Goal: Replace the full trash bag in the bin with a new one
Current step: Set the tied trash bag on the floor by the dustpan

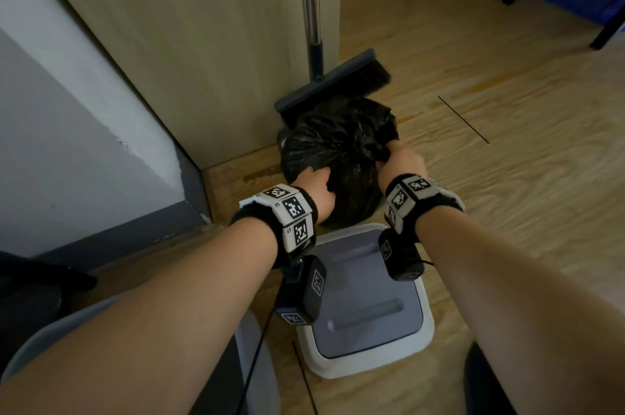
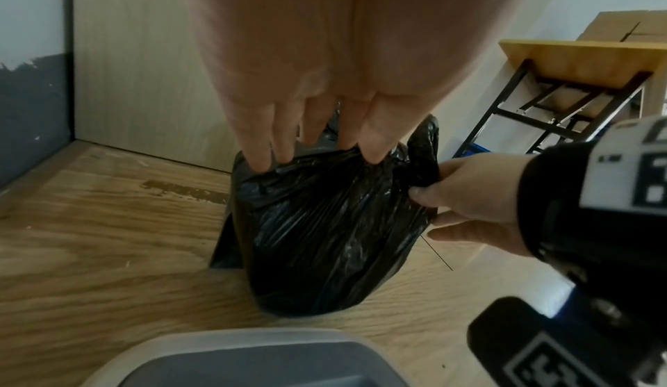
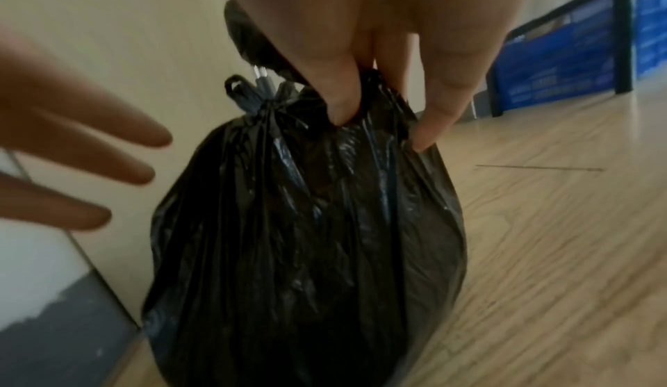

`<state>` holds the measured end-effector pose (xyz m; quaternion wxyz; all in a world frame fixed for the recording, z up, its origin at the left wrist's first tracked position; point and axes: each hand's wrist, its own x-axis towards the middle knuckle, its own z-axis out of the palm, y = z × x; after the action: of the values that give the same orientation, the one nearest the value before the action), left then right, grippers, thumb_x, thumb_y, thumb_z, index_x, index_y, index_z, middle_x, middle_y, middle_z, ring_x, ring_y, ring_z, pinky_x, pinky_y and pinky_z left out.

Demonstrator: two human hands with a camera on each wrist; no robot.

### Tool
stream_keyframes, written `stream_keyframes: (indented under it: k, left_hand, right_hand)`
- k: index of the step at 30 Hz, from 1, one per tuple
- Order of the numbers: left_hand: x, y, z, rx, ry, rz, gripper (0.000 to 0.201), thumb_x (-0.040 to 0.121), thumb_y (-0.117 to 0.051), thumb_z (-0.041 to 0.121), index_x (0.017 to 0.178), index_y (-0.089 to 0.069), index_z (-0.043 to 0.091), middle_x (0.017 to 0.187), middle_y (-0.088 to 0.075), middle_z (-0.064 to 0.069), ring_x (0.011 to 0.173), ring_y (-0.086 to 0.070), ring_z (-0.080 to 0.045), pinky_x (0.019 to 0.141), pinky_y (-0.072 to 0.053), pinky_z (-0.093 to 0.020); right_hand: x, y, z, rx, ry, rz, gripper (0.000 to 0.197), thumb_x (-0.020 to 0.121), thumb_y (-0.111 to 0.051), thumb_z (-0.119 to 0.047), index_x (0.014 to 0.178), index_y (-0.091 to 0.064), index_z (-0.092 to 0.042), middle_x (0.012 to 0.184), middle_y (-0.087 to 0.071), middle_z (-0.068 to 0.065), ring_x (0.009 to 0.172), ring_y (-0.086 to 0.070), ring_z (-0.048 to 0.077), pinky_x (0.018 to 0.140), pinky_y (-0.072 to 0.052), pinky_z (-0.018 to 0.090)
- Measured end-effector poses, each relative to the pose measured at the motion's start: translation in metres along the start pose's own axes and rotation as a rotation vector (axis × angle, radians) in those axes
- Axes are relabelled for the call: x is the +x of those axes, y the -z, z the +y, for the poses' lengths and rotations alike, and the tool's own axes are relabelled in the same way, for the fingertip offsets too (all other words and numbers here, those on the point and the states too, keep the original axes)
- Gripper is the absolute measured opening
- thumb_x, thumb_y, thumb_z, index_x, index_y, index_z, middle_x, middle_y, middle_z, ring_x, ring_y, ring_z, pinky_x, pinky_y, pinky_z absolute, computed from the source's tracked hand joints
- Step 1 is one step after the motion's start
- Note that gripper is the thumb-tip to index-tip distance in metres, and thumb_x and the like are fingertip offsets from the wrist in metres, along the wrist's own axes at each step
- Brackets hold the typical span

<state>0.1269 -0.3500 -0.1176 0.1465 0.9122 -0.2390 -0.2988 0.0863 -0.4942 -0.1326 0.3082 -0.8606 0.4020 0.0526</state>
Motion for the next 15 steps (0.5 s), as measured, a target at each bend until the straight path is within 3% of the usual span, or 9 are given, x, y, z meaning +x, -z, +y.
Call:
stream_keyframes:
  k: [2,4,6,8,11,15]
  left_hand:
    - [0.001,-0.002,0.001,0.006,-0.002,-0.008,0.052,0.096,-0.042,0.015,0.147,-0.029,0.010,0.151,-0.031,-0.015,0.137,-0.035,-0.030,0.112,-0.031,-0.032]
    - [0.001,-0.004,0.004,0.014,-0.002,-0.025,0.055,0.097,-0.042,0.016,0.149,-0.025,0.010,0.153,-0.028,-0.015,0.140,-0.032,-0.029,0.113,-0.029,-0.032]
    - [0.001,-0.005,0.005,0.011,0.003,-0.037,0.056,0.097,-0.042,0.016,0.150,-0.023,0.011,0.154,-0.028,-0.014,0.140,-0.033,-0.029,0.113,-0.030,-0.032]
    - [0.002,-0.006,0.005,0.015,0.000,-0.037,0.054,0.097,-0.043,0.016,0.148,-0.027,0.010,0.151,-0.033,-0.015,0.137,-0.037,-0.030,0.111,-0.033,-0.033]
    - [-0.001,-0.006,0.008,0.017,-0.008,-0.030,0.050,0.096,-0.043,0.015,0.145,-0.032,0.009,0.149,-0.037,-0.015,0.134,-0.041,-0.030,0.109,-0.036,-0.033]
    - [-0.011,-0.005,0.013,0.022,0.001,-0.029,0.050,0.098,-0.041,0.016,0.146,-0.030,0.010,0.148,-0.038,-0.015,0.132,-0.043,-0.030,0.106,-0.038,-0.032]
  right_hand:
    - [0.001,0.002,0.000,0.059,-0.028,0.006,0.046,0.094,-0.044,-0.004,0.136,-0.040,-0.022,0.150,-0.028,0.013,0.126,-0.043,0.040,0.098,-0.046,0.047]
    - [-0.004,0.005,-0.001,0.180,-0.056,0.042,0.059,0.091,-0.047,0.000,0.140,-0.034,-0.031,0.151,-0.015,0.015,0.122,-0.045,0.040,0.094,-0.047,0.042]
    - [-0.014,0.007,0.001,0.300,-0.052,0.064,0.071,0.089,-0.053,-0.001,0.143,-0.027,-0.037,0.148,-0.014,0.016,0.115,-0.050,0.038,0.082,-0.047,0.034]
    - [-0.025,0.008,0.004,0.397,-0.037,0.060,0.079,0.087,-0.057,-0.003,0.147,-0.020,-0.039,0.147,-0.017,0.016,0.116,-0.049,0.037,0.081,-0.045,0.033]
    - [-0.038,0.008,0.008,0.454,-0.035,0.061,0.088,0.084,-0.064,-0.007,0.150,-0.012,-0.034,0.147,-0.021,0.017,0.123,-0.046,0.036,0.098,-0.044,0.038]
    - [-0.042,0.004,0.015,0.434,-0.133,0.066,0.095,0.081,-0.068,-0.003,0.152,-0.006,-0.017,0.150,-0.027,0.017,0.134,-0.038,0.033,0.107,-0.038,0.040]
